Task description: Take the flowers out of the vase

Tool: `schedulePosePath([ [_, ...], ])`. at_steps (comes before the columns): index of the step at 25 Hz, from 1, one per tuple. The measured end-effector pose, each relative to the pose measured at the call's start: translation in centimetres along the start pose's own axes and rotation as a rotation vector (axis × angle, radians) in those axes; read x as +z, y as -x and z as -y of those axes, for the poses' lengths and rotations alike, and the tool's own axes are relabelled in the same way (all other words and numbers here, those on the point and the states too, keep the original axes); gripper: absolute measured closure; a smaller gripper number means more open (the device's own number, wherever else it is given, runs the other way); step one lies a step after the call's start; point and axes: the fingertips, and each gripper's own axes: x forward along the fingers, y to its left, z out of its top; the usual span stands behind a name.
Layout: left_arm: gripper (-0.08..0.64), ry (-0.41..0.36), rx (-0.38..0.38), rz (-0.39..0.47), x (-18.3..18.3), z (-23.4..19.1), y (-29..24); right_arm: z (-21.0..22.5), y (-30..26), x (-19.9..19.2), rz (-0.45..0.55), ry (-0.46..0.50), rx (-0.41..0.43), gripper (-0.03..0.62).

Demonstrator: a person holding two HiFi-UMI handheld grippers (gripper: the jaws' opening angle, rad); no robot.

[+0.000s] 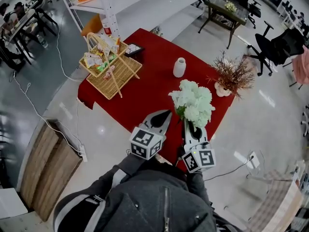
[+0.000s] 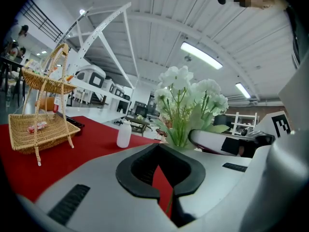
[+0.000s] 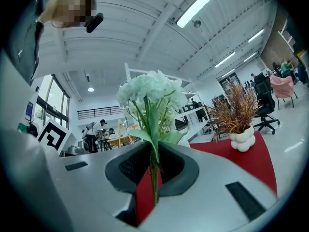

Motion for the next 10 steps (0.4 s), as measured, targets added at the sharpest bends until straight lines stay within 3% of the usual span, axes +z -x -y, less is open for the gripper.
schedulePosePath([
  [10,0.551,0.001,0.013,0.003,-0.16,0.24,0.91,-0.53,0.28,0.03,-0.003,-0.001,0.011,0.554],
])
